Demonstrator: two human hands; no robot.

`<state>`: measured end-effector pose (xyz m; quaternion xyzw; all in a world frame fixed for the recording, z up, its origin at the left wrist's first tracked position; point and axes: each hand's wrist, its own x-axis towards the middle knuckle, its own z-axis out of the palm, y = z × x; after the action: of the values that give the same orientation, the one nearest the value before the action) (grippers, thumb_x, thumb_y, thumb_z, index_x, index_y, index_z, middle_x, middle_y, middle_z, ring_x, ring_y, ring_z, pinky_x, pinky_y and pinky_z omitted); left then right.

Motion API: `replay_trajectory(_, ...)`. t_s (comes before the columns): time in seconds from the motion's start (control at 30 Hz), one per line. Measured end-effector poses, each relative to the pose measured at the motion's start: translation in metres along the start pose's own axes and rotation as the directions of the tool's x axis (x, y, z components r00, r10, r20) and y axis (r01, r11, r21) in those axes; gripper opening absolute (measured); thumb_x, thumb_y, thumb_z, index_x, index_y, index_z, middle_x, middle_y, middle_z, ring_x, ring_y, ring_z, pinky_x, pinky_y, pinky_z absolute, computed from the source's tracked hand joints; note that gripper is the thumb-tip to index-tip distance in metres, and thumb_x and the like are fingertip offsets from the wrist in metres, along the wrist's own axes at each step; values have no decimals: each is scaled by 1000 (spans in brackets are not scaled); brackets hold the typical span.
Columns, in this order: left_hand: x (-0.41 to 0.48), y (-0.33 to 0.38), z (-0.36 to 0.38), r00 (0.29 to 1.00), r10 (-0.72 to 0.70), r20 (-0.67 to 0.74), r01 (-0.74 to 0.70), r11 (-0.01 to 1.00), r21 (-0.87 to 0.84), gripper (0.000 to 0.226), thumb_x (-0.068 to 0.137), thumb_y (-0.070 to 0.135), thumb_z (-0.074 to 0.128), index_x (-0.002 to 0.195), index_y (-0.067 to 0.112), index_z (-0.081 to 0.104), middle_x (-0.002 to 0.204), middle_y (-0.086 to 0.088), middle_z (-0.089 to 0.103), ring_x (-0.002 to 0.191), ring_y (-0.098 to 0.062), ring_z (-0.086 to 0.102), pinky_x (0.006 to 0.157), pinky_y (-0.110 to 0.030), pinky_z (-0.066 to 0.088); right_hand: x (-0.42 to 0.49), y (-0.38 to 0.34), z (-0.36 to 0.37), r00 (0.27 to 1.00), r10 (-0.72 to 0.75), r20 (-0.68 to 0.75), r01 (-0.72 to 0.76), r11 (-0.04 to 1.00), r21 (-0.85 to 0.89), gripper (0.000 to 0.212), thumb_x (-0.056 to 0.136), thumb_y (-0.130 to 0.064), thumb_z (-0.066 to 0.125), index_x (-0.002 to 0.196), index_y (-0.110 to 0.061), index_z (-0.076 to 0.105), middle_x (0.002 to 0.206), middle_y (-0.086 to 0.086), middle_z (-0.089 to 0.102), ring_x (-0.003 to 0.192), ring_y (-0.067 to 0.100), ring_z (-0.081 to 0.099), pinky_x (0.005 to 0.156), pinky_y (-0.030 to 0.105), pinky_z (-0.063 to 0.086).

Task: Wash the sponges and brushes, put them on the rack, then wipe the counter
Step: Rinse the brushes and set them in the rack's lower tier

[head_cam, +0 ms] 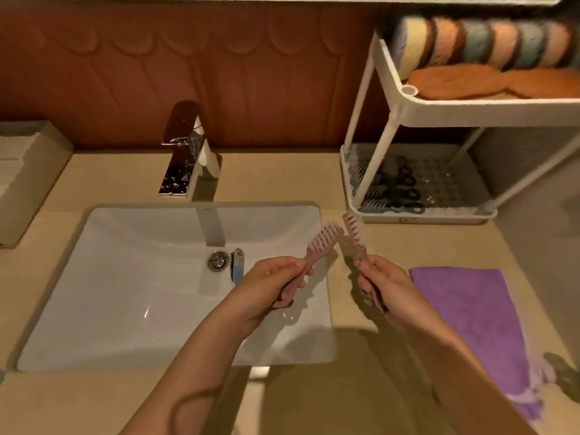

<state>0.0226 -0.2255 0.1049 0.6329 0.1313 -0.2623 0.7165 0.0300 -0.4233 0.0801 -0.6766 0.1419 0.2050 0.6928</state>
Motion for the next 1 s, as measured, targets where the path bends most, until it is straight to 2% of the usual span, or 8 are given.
replay_trajectory(0.17,34,9,45,1000,-17,-2,17,1000,-6,26,96,13,45,79,10,64,57,4,55,45,-6,43,52,-24,30,20,-16,-49,986,-9,-166,28,993,113,23,101,-17,35,92,-12,55,51,-3,42,39,7,31,36,19,24)
replay_trajectory(0.3,56,19,77,997,-70,12,71,995,-71,22,96,15,46,85,13,65,62,4,61,47,-2,55,47,-15,41,52,-36,-86,951,-49,-304,34,998,-52,26,99,-16,40,82,-15,60,65,4,51,52,13,42,41,19,31)
replay_trajectory(0.4,68,26,96,996,-88,-2,87,991,-101,18,95,15,48,87,11,63,67,-1,58,43,0,55,43,-11,42,81,-52,-104,920,-47,-389,0,993,-119,18,95,-11,49,97,-10,67,79,6,59,66,15,51,56,24,40)
replay_trajectory(0.5,82,32,111,997,-73,-12,71,991,-113,17,95,13,48,87,10,63,67,-2,57,41,1,54,43,-10,42,113,-68,-119,886,-41,-461,-59,978,-200,22,92,-11,55,113,-7,63,109,9,63,96,19,57,78,29,44)
replay_trajectory(0.6,94,35,119,998,-66,-23,64,995,-80,15,94,14,50,95,9,64,67,-1,58,42,3,54,44,-10,42,146,-78,-129,887,-72,-456,-54,965,-256,24,90,-8,58,112,-2,64,118,15,63,106,26,59,87,32,47)
replay_trajectory(0.67,100,34,121,997,-70,-34,68,996,-65,15,94,15,51,95,10,65,65,1,58,42,3,53,44,-10,42,167,-79,-135,902,-88,-423,-96,914,-395,27,92,-15,55,115,-2,62,121,17,62,111,32,58,93,37,49)
replay_trajectory(0.83,109,32,122,994,-91,-63,88,995,-56,20,94,16,51,101,7,67,56,7,60,43,2,54,45,-11,43,201,-74,-144,907,-181,-380,-123,749,-651,36,95,-32,49,121,-11,59,126,13,59,113,29,56,77,25,39)
replay_trajectory(1.0,112,31,121,993,-100,-60,97,994,-60,21,94,18,50,102,7,67,48,12,60,43,3,54,47,-12,45,213,-67,-143,907,-271,-323,-53,687,-725,36,94,-30,50,125,-14,56,128,13,58,116,32,54,95,35,42)
